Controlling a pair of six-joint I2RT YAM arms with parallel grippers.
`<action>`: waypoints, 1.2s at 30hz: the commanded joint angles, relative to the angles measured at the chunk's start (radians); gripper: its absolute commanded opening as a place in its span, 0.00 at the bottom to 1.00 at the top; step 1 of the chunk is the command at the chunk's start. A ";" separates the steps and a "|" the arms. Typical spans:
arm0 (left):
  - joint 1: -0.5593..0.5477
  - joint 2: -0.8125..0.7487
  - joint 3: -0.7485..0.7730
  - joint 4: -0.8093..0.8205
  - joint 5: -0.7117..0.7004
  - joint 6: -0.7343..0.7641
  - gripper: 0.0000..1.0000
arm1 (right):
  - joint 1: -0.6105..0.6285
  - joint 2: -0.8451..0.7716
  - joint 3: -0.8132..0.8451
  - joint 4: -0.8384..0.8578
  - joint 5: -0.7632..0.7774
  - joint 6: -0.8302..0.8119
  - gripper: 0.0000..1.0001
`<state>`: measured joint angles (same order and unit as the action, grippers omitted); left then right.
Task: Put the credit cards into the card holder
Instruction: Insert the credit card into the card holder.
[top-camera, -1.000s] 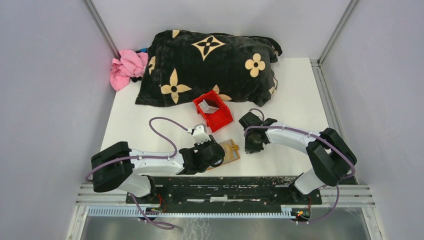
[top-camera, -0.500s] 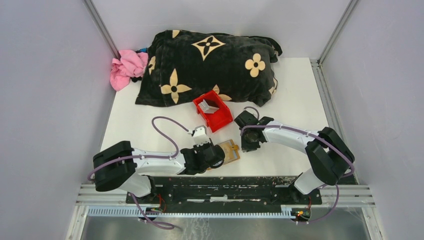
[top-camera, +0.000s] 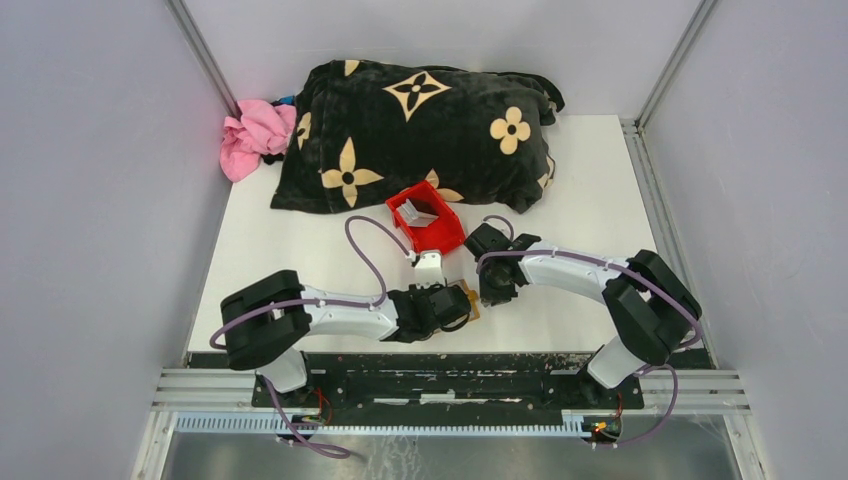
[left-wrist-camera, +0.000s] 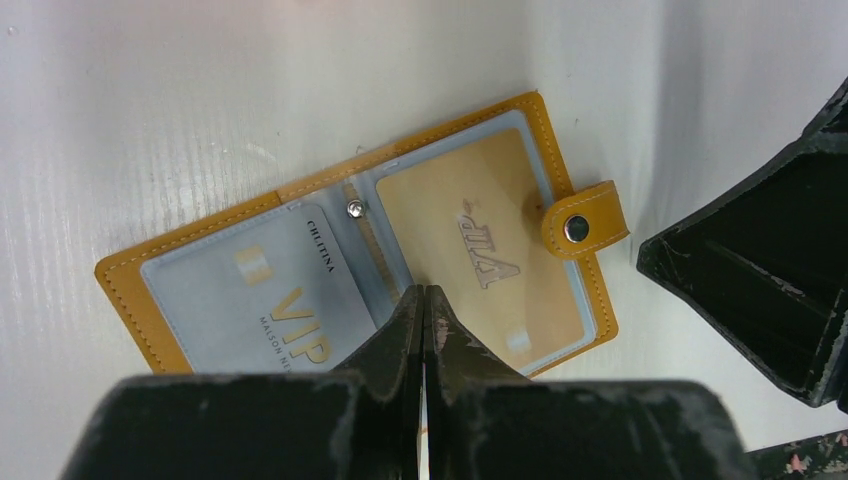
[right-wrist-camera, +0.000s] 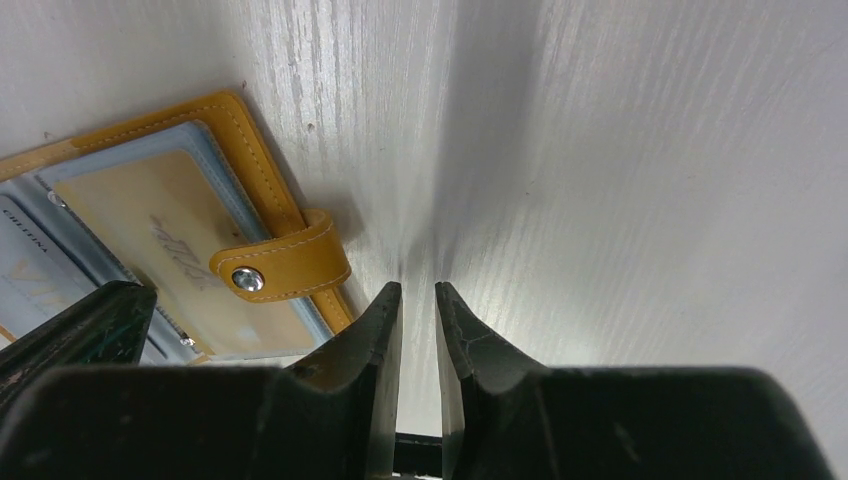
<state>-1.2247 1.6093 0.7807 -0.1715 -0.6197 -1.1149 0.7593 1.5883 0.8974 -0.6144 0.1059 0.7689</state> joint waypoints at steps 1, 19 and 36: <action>-0.004 0.021 0.042 -0.015 -0.001 0.074 0.03 | 0.008 0.005 0.035 0.011 0.020 -0.001 0.24; -0.004 -0.169 0.059 -0.133 -0.195 0.014 0.21 | 0.018 -0.012 0.050 -0.001 0.037 -0.006 0.24; -0.002 -0.410 0.098 -0.435 -0.409 -0.083 0.64 | 0.019 -0.202 0.382 0.068 0.335 -0.389 0.72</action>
<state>-1.2255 1.2217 0.8150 -0.4850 -0.9009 -1.1610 0.7723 1.4666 1.2301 -0.7029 0.2840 0.5228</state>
